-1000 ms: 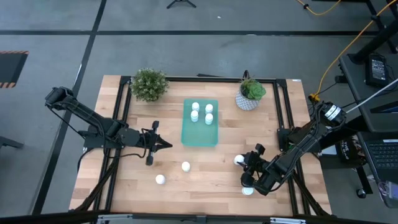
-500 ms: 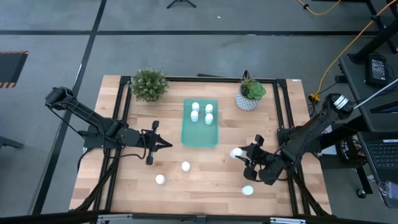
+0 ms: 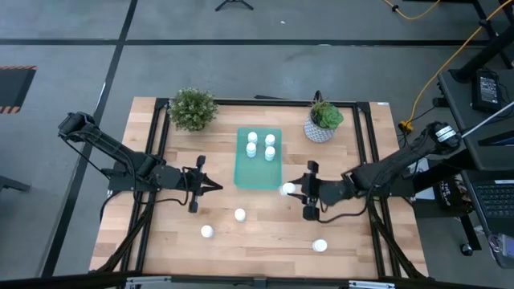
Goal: Pick and place pill bottles into a basket
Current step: Put the white pill bottle into the green bin
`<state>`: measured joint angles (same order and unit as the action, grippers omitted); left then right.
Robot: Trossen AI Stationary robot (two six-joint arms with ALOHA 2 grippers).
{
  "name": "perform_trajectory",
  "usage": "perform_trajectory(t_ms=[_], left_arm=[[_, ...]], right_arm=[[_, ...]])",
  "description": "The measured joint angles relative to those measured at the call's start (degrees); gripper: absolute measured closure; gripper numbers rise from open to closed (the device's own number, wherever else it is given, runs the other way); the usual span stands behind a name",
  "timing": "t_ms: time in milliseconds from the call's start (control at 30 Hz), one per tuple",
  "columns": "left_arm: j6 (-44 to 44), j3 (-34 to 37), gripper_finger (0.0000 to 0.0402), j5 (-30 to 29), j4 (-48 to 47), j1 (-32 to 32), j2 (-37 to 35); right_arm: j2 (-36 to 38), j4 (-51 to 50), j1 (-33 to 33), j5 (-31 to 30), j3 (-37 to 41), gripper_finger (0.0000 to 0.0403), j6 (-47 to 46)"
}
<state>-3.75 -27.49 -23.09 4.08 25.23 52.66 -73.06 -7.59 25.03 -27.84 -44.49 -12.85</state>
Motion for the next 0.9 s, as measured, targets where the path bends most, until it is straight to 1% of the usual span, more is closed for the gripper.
perform_trajectory(t_ms=[200,367,467,567,667,767,900], left_arm=[[0.00,0.00,0.0394,0.00,-0.02,0.01,0.00],[0.00,0.00,0.0392,0.00,-0.02,0.00,0.00],[-0.93,0.00,0.0395,0.00,0.06,0.00,0.00],[-1.27,0.00,0.0398,0.00,0.02,0.00,0.00],[1.31,0.00,0.0399,-0.15,0.04,0.00,0.00],[1.94,0.01,0.0398,-2.00,0.77,0.00,0.00],[0.46,0.00,0.0394,-4.81,0.50,0.00,0.00]], right_arm=[[0.00,5.32,-8.04,11.22,0.00,0.0254,7.28],[0.00,8.17,-14.31,17.57,0.00,0.0254,11.76],[0.00,7.99,-17.61,18.54,0.00,0.0254,11.69],[-0.04,7.26,-19.56,18.55,0.00,0.0254,13.47],[-0.04,7.23,-20.83,18.70,0.00,0.0254,16.22],[-0.08,6.48,-22.21,18.69,0.08,0.0254,16.21],[-2.76,6.94,-23.57,18.63,0.79,0.0254,14.35]])
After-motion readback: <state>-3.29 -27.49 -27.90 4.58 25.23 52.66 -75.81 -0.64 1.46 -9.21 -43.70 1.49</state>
